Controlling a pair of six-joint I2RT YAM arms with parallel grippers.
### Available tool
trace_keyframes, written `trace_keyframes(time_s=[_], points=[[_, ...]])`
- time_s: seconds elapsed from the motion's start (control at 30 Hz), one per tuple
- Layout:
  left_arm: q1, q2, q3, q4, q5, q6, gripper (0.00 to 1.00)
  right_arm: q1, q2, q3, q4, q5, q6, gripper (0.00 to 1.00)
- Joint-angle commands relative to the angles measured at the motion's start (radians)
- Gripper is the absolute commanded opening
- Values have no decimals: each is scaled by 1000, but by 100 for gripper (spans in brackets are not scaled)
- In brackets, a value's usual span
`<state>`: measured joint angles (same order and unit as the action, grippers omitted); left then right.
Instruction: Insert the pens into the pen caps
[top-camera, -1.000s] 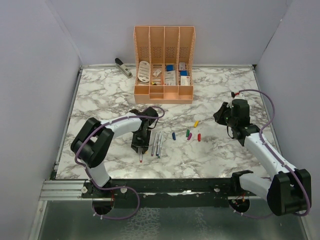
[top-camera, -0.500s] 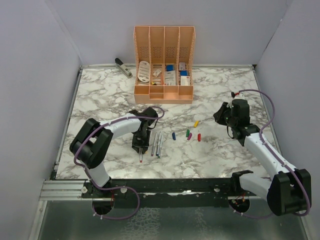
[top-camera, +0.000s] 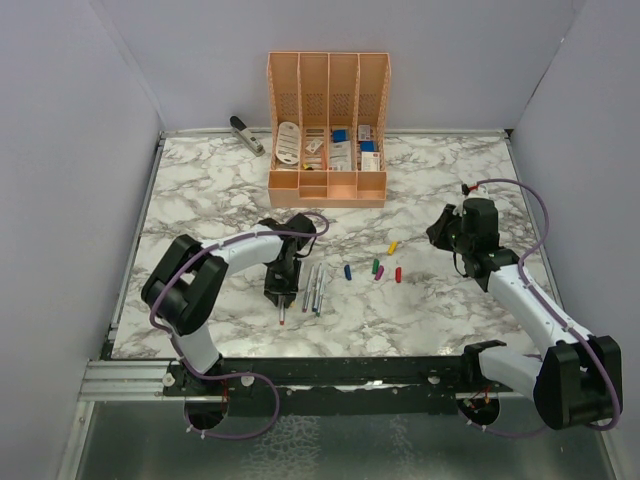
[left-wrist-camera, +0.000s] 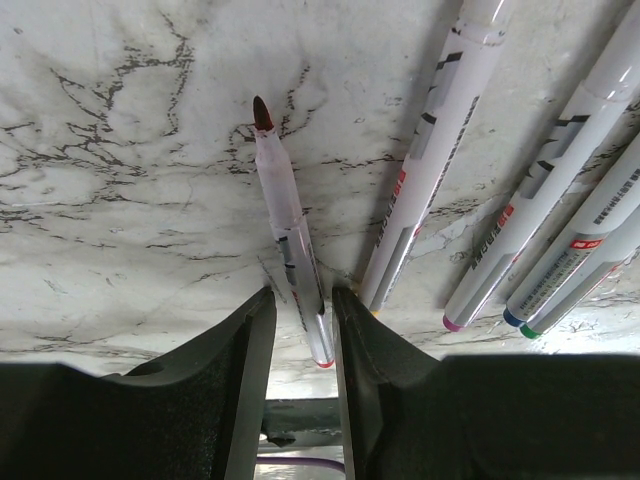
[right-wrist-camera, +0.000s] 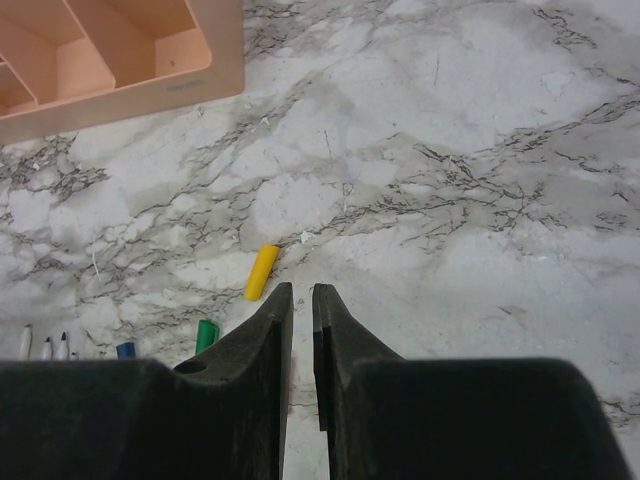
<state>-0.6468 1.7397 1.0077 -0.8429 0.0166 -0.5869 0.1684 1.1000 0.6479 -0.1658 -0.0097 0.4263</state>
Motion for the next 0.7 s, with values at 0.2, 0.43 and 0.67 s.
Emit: trace_keyframes(time_s=[0.2, 0.43, 0.67], points=[[30, 139, -30, 321, -104, 8, 34, 0, -2, 6, 1, -12, 12, 15], [44, 133, -15, 319, -103, 21, 34, -1, -3, 1, 3, -16, 13, 15], [48, 138, -8, 313, -114, 24, 34, 0, 8, 1, 10, -28, 17, 15]])
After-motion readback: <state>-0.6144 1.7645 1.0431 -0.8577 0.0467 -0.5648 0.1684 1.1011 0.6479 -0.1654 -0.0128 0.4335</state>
